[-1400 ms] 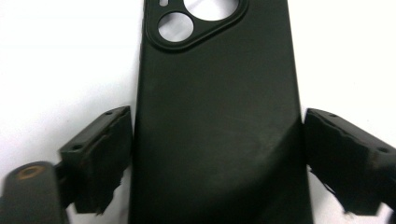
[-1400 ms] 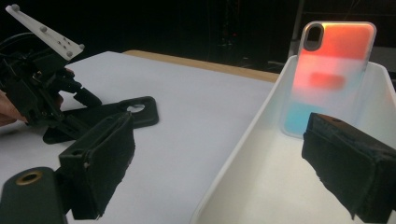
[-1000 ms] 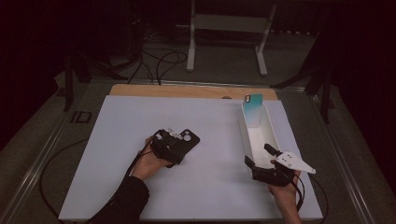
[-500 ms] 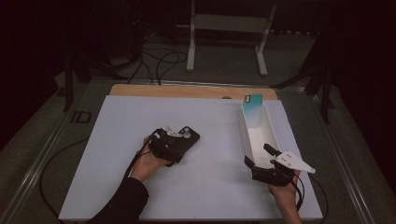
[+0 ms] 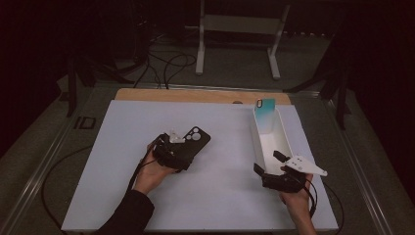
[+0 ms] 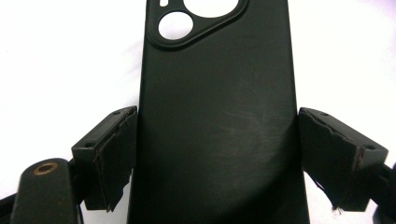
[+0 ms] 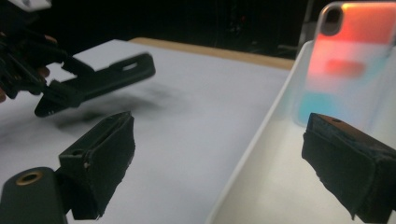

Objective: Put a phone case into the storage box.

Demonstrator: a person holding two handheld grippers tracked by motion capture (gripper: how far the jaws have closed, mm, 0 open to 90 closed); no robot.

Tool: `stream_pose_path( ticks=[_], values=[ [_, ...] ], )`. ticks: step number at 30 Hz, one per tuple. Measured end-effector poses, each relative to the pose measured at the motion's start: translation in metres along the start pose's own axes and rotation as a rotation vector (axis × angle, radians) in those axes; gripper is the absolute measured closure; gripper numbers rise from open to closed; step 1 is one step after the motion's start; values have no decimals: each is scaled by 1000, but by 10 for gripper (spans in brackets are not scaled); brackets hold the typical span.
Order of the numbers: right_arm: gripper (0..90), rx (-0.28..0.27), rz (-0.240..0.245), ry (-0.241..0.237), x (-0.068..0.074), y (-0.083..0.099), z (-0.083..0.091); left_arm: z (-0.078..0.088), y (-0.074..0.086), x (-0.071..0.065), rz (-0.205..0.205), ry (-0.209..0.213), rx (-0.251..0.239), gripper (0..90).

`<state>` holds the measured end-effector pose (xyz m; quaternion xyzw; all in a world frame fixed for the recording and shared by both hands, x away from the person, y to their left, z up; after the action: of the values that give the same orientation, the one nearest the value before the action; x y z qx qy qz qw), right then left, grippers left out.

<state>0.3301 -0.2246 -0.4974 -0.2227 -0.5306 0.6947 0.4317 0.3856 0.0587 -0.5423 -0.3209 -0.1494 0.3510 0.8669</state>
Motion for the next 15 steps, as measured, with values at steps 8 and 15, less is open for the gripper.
stream_pose_path(
  ticks=[8, 15],
  values=[
    [94, 28, -22, -22, 4, -10, -4, 20, -11, -14, -30, -4, -81, 162],
    [94, 34, -25, -62, 16, -27, -16, 34, -21, -26, -67, -9, -133, 162]
  ],
)
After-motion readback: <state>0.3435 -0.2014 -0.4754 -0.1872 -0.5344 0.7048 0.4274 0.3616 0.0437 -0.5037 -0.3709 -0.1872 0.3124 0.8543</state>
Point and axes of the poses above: each handheld gripper's, and its own axes: z roughly backward along the jaws, y roughly out of its underside, x roughly to its left, the point moved 9 cm from there along -z, roughly forward along the jaws, and after that the axes turned 4 degrees about -z, right-handed, at the moved point
